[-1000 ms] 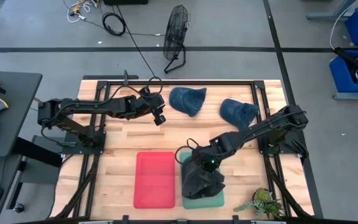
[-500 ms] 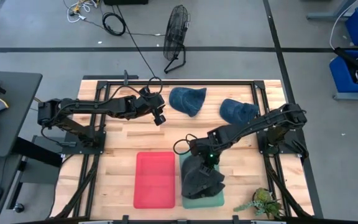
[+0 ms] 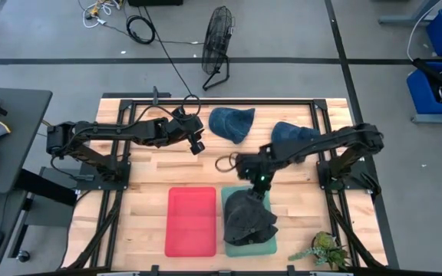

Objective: Pick & Place hat
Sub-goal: Put the right blue cap into the pink bin

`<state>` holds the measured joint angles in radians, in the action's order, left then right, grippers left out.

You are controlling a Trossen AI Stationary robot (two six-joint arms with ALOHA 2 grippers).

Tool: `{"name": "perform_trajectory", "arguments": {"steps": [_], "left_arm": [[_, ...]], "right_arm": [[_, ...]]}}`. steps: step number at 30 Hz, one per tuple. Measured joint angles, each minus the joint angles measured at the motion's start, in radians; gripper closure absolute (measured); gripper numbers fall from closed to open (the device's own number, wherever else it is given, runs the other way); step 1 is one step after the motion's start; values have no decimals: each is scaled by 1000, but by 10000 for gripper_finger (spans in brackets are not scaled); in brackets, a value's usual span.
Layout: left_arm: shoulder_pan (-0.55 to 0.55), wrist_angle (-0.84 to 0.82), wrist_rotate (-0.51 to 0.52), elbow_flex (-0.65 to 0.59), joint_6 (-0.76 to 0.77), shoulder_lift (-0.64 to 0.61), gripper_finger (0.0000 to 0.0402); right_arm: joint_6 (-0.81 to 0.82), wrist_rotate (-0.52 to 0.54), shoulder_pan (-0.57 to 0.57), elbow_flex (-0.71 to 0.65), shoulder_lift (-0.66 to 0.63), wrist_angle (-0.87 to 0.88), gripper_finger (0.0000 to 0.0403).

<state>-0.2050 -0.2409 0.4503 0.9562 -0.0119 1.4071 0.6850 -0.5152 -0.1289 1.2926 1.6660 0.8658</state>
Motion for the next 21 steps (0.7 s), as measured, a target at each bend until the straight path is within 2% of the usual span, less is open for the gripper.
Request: {"name": "perform_trajectory", "arguments": {"steps": [8,15,21], "left_arm": [[0,1,0,0,0,0,262],[0,4,0,0,0,0,262],[0,5,0,0,0,0,262]], "right_arm": [[-81,49,73,0,-192,20,243],[-311,206,87,0,-338,63,243],[-463,325,80,0,-368,61,243]]}}
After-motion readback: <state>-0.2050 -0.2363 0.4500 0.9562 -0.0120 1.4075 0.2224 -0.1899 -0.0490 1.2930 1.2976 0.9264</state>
